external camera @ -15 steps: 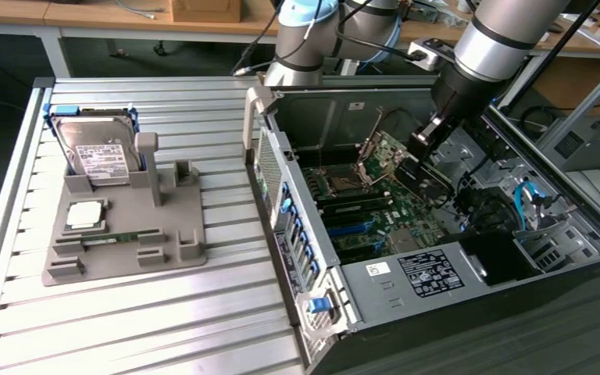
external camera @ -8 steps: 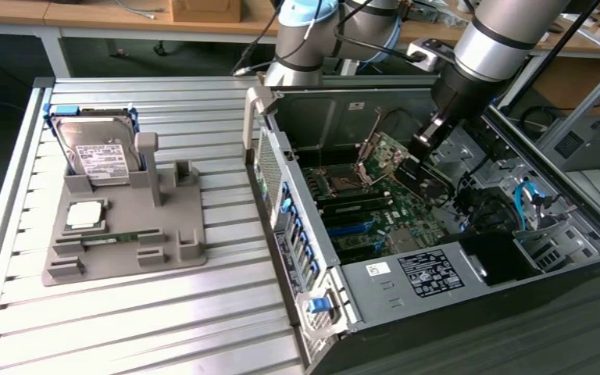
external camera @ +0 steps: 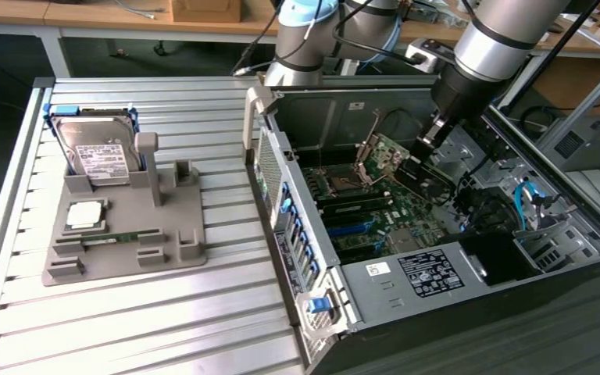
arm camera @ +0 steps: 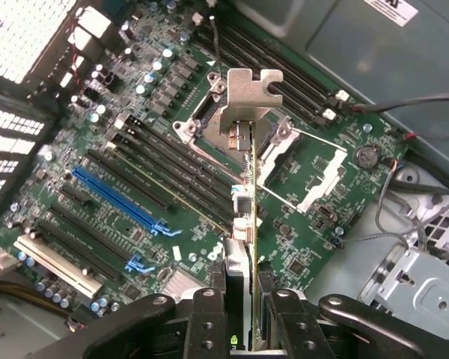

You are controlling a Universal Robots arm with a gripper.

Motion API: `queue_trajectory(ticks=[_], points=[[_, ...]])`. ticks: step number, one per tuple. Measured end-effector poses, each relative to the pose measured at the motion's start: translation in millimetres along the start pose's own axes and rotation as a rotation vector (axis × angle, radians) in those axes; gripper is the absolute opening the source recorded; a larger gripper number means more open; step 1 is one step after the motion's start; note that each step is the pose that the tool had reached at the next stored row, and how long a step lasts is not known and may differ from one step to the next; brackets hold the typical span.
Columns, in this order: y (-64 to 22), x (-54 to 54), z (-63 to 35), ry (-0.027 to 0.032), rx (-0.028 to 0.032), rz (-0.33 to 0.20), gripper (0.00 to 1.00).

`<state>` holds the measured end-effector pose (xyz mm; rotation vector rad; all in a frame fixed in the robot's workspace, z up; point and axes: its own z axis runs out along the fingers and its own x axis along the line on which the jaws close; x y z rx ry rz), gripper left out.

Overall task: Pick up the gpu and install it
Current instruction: 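Insert the gpu into the slot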

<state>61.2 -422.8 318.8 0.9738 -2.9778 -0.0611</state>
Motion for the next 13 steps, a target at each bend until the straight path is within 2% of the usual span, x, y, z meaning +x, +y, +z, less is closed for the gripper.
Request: queue_trajectory(ticks=[13], points=[[0.0,0.0,0.0,0.0041,-0.0005,-0.103,0.27]])
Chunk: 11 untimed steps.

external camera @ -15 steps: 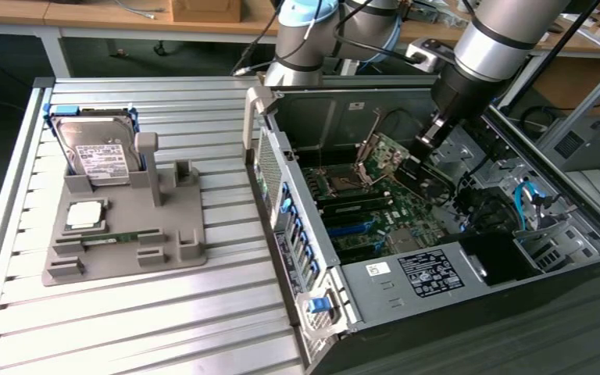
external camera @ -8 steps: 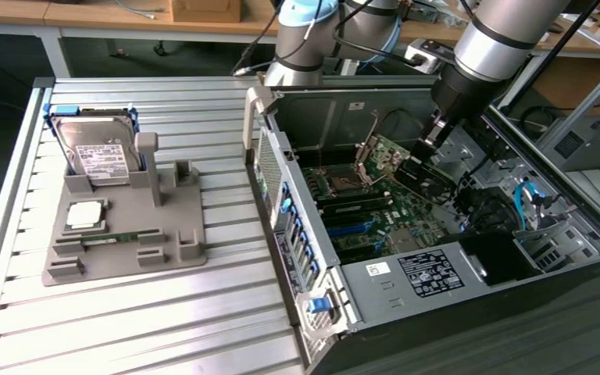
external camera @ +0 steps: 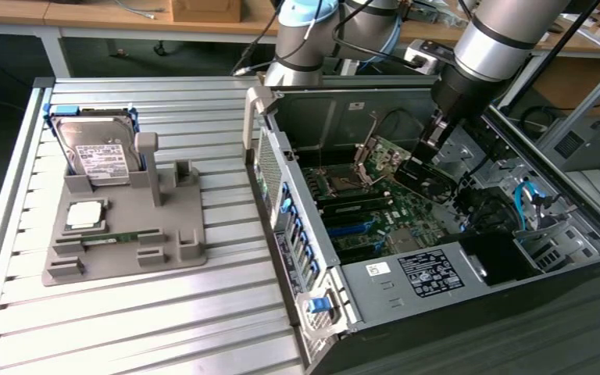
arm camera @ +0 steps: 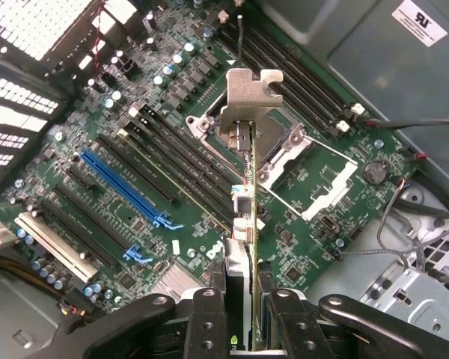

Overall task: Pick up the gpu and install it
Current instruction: 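Insert the gpu into the slot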

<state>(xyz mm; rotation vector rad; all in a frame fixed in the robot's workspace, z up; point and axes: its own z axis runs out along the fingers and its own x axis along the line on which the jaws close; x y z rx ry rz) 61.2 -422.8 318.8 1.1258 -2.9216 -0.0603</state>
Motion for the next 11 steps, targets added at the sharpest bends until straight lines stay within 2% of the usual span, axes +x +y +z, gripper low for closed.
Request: queue_trajectory(ticks=[11], points=[[0.0,0.0,0.0,0.0028,-0.0003,-0.071,0.27]])
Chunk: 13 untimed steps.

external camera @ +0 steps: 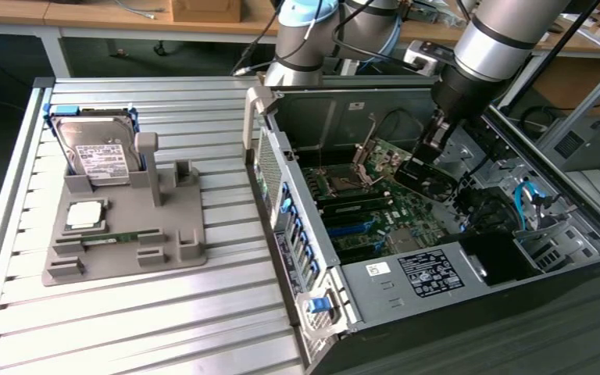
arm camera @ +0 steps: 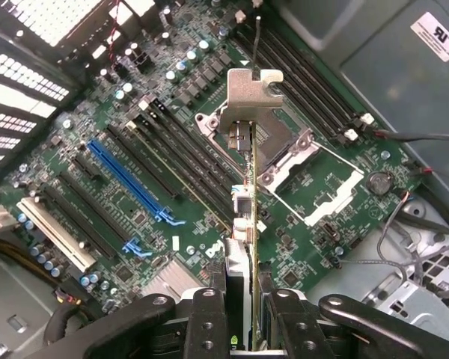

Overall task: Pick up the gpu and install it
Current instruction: 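Insert the gpu into the slot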

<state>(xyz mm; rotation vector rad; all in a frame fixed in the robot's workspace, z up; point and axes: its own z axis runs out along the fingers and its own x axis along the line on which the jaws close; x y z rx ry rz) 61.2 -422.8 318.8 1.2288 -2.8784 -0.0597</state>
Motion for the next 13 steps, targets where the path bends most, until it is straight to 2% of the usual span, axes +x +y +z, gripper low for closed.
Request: queue_trajectory(ticks=[13], points=[[0.0,0.0,0.0,0.0034,-0.0004,-0.088,0.27]])
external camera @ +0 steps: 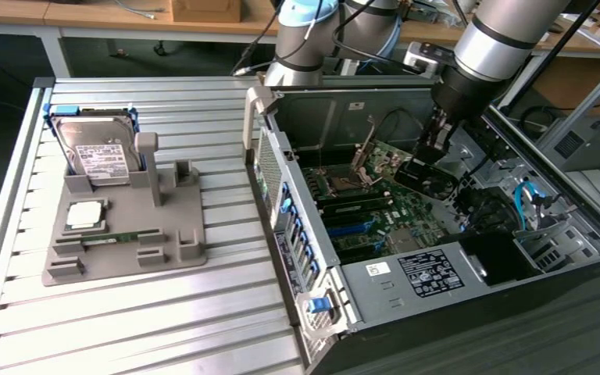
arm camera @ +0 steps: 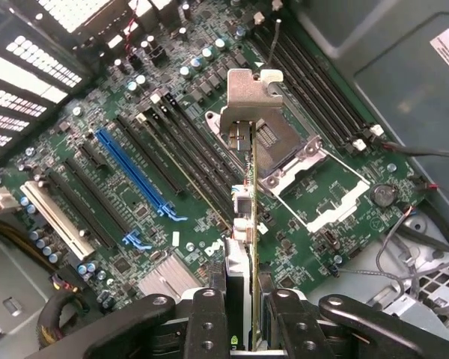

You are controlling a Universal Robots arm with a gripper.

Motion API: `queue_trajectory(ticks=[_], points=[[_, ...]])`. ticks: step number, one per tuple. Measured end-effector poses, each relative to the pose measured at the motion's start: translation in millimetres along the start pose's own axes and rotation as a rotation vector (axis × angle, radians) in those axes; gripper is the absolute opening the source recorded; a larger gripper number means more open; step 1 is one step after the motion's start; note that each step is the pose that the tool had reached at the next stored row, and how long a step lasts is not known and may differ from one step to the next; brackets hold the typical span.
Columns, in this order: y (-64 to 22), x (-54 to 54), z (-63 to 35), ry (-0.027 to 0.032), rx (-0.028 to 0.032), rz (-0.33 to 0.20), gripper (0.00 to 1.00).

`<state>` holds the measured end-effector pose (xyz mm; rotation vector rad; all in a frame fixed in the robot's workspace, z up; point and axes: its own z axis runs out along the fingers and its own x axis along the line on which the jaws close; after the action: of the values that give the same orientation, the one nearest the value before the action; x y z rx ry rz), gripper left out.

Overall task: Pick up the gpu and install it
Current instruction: 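Insert the gpu into the slot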

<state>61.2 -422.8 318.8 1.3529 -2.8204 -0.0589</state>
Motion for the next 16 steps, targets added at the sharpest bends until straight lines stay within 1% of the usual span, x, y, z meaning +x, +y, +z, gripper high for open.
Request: queue_trajectory(ticks=[9,14,16], points=[[0.2,0.1,0.0,0.0032,-0.0003,-0.080,0.27],[3.4,2.8,0.2,0.0041,-0.0004,-0.103,0.27],[4.1,3.4,0.2,0.0048,-0.0006,-0.122,0.27]])
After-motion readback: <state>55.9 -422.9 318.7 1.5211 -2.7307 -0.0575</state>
